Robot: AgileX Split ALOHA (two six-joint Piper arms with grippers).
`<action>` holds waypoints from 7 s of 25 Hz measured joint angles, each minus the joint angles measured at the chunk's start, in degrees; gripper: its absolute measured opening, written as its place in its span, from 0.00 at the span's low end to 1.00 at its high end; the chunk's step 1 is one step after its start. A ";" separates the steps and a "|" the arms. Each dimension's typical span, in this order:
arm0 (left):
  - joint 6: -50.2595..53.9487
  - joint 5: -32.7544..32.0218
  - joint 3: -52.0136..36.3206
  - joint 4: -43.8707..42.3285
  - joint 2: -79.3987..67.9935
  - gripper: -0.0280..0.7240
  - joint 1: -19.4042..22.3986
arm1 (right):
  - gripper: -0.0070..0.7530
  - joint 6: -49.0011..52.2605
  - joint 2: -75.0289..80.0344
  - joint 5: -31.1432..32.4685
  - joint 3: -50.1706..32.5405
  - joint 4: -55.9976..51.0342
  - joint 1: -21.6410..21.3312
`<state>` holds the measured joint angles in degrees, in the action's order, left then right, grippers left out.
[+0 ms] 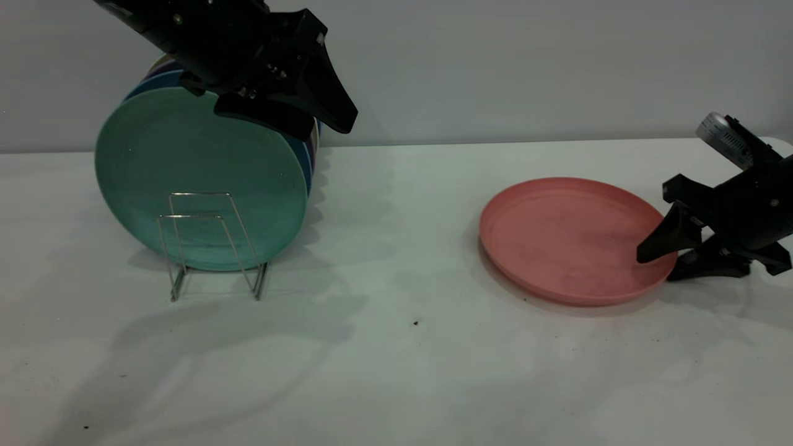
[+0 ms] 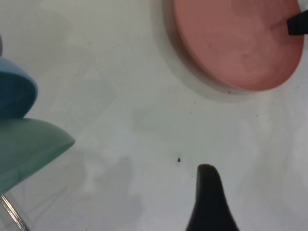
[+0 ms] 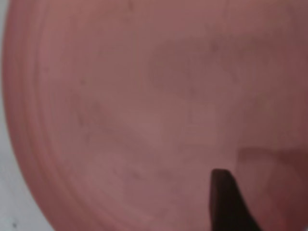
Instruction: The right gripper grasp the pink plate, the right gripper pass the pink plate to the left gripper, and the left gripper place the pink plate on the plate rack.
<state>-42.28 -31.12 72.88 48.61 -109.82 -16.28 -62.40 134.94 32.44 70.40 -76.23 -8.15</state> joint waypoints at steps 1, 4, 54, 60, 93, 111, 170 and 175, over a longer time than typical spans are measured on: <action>0.00 0.00 0.00 0.00 0.00 0.74 0.00 | 0.43 -0.68 0.32 0.23 0.00 -1.38 0.00; 0.00 0.00 0.00 0.00 0.00 0.74 0.00 | 0.23 -2.06 1.68 0.36 0.00 -4.35 0.00; -16.44 6.20 0.13 7.39 -1.09 0.11 -1.94 | 0.78 -12.87 -38.58 23.97 -0.29 -2.68 3.11; -25.51 4.57 0.13 -9.39 11.10 0.11 1.69 | 0.65 4.81 -52.96 34.68 -0.41 17.26 1.79; -66.20 3.87 -0.38 -25.97 17.18 0.11 11.52 | 0.48 42.30 -123.84 38.15 -41.06 61.74 1.79; -66.49 13.11 -7.89 -20.56 16.65 0.11 11.52 | 0.48 44.93 -128.87 33.71 -42.87 63.27 1.79; -28.72 -2.93 -7.89 -18.95 37.83 0.56 11.52 | 0.48 51.82 -128.87 33.14 -42.87 69.43 3.96; -5.11 -17.98 -7.89 -29.58 49.85 0.56 11.52 | 0.49 54.76 -128.87 32.89 -42.87 71.32 8.07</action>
<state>-47.38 -49.10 64.99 19.03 -59.97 -4.77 -7.65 6.08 65.33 27.53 -4.91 -0.08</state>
